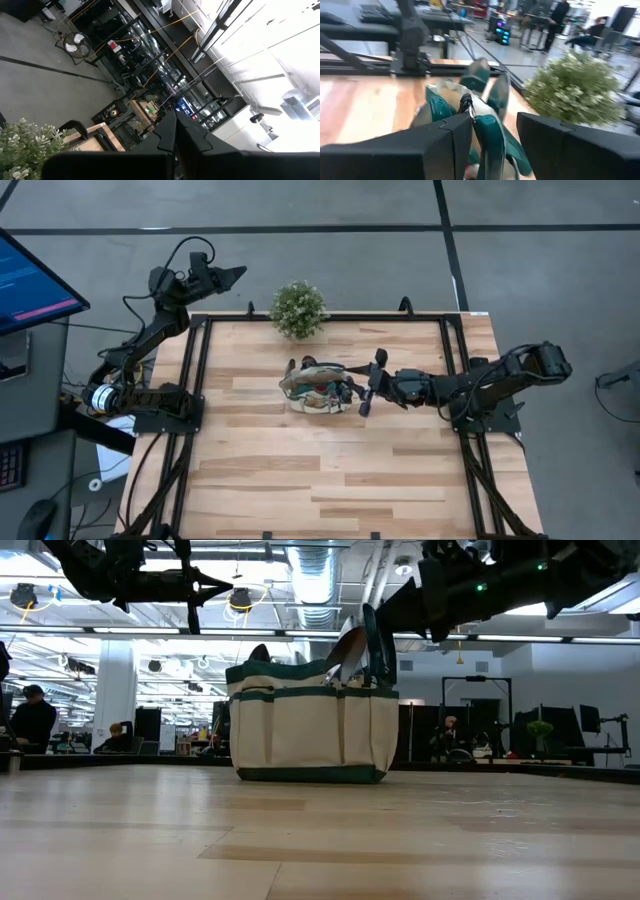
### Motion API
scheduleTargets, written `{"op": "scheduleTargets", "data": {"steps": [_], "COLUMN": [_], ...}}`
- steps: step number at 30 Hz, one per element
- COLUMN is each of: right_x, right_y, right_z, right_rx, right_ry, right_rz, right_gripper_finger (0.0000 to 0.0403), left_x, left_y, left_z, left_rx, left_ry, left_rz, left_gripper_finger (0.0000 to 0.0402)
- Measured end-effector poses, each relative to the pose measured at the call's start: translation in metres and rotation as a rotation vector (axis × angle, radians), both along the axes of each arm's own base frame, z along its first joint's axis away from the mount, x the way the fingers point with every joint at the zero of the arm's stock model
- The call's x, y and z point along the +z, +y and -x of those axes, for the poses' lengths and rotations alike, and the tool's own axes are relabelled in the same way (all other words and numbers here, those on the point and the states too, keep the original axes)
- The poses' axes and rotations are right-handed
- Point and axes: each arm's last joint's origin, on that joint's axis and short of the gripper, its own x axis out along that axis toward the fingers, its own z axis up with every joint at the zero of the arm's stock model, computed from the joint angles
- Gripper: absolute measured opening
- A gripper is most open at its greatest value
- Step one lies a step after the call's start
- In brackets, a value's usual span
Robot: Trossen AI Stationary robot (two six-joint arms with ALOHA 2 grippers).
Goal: Pick & Place Garden tools in Gardening bag
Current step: Put the green shear scissors into the white gardening bag
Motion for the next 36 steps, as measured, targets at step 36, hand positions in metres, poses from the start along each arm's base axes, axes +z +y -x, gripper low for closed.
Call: {"op": "scheduleTargets", "data": {"steps": [36], "right_x": [0.011], "right_y": [-0.025], "right_z": [0.006], "right_rx": [0.188], "right_ry": [-0.018], "right_rz": [-0.052], "right_gripper_finger": [0.0245], "left_x": [0.0], "left_y": [0.0], "left_z": [0.0], "left_rx": [-0.009], "left_ry": [-0.006], "left_rz": [0.023], "left_gripper_finger": [0.0008]}}
